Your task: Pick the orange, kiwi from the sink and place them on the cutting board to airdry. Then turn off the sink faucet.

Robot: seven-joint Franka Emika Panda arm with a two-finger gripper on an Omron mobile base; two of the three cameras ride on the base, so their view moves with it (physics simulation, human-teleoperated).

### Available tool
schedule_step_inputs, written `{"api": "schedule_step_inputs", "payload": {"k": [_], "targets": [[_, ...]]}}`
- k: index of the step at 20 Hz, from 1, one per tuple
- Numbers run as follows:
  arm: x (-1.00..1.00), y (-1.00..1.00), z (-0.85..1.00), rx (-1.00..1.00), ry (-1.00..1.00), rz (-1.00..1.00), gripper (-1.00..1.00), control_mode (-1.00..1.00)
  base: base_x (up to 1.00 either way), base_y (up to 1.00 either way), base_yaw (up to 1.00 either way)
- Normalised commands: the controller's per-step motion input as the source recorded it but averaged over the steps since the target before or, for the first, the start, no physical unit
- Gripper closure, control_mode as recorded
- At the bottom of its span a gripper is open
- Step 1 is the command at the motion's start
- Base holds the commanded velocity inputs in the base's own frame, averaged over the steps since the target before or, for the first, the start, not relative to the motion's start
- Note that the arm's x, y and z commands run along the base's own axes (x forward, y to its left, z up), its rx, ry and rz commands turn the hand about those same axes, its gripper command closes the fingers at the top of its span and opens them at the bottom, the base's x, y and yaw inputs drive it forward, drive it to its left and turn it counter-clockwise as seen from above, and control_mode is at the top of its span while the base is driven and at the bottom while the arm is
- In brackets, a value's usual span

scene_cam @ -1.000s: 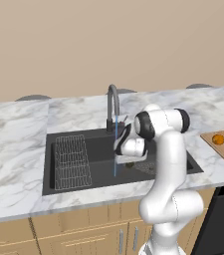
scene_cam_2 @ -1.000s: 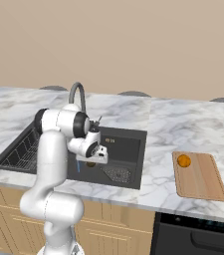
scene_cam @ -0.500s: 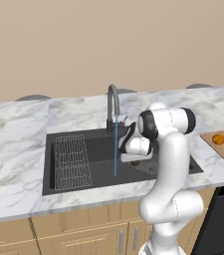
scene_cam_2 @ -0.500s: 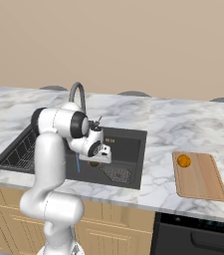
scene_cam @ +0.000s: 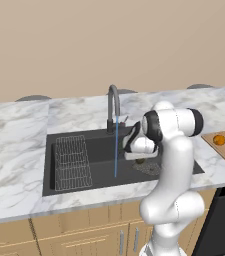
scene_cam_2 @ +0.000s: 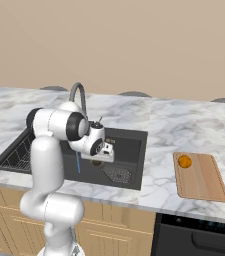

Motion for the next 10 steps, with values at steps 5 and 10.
{"api": "schedule_step_inputs", "payload": {"k": [5,10], "targets": [[-0.07,-0.13,0.3,-0.04,0.0,-0.05,1.0,-1.0,0.0,0.0,0.0],[-0.06,-0.13,0.29,-0.04,0.0,-0.05,1.0,-1.0,0.0,0.0,0.0]]}}
